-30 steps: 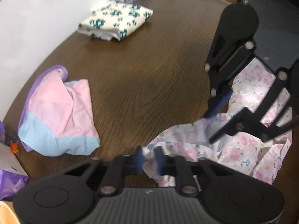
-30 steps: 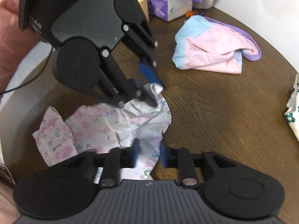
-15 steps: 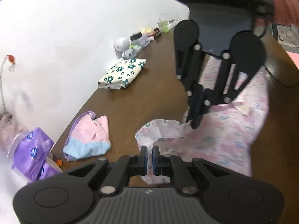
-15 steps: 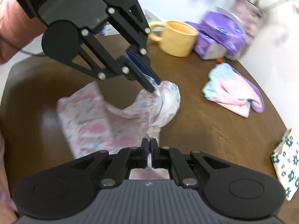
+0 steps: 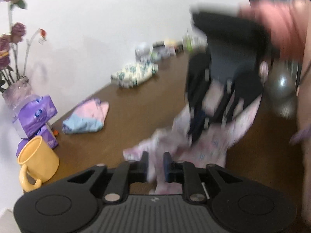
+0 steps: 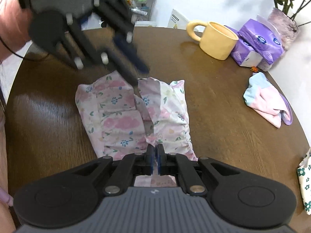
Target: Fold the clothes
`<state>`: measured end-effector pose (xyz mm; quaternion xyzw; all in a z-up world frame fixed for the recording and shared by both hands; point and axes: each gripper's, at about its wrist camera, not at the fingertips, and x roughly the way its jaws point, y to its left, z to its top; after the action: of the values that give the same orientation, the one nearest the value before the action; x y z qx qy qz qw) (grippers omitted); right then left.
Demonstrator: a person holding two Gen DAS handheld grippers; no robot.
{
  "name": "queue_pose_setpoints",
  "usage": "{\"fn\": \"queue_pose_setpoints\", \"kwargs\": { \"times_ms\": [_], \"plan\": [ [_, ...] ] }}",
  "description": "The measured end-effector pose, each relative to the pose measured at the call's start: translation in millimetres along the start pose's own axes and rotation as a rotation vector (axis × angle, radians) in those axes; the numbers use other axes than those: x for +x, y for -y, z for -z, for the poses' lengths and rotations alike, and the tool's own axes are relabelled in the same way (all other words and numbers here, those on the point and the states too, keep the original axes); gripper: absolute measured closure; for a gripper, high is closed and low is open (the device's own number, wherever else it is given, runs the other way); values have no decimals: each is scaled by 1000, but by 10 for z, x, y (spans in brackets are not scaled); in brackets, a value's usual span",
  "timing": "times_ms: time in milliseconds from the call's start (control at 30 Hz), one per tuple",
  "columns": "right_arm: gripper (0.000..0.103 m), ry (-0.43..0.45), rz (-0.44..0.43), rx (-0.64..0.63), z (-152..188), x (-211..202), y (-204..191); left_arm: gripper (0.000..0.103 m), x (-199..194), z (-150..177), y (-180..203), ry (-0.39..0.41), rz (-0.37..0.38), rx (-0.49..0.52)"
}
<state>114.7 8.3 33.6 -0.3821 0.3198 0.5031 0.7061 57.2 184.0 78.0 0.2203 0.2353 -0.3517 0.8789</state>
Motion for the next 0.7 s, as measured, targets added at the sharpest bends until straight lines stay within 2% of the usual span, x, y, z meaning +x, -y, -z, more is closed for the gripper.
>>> {"fn": "queue_pose_setpoints", "kwargs": {
  "times_ms": [67,133,233,300,333,400,500,600,667,700],
  "plan": [
    [100,-3,11,-22,6,17,-56,62,-71,-132,-86,67,11,-77],
    [100,-5,27,-48,3,31,-113,61,-11,-275,-173,94,30,-153],
    [99,-11,52,-81,-4,54,-188,64,223,-437,-200,37,49,-206],
    [99,-12,70,-109,6,60,-246,74,465,-477,-173,-42,63,-214],
    [98,-11,77,-117,10,69,-266,83,578,-481,-153,-79,75,-212],
    [98,-7,91,-127,17,82,-298,85,744,-443,-105,-150,81,-208],
    [97,11,91,-105,37,75,-298,90,854,-325,-50,-210,92,-199],
    [84,45,66,-55,78,-22,-267,90,865,-192,-63,-226,69,-214],
    [66,85,53,2,127,-161,-244,90,853,-104,-108,-216,60,-227],
    [64,101,52,32,168,-230,-230,90,836,-74,-115,-207,59,-230]
  ]
}}
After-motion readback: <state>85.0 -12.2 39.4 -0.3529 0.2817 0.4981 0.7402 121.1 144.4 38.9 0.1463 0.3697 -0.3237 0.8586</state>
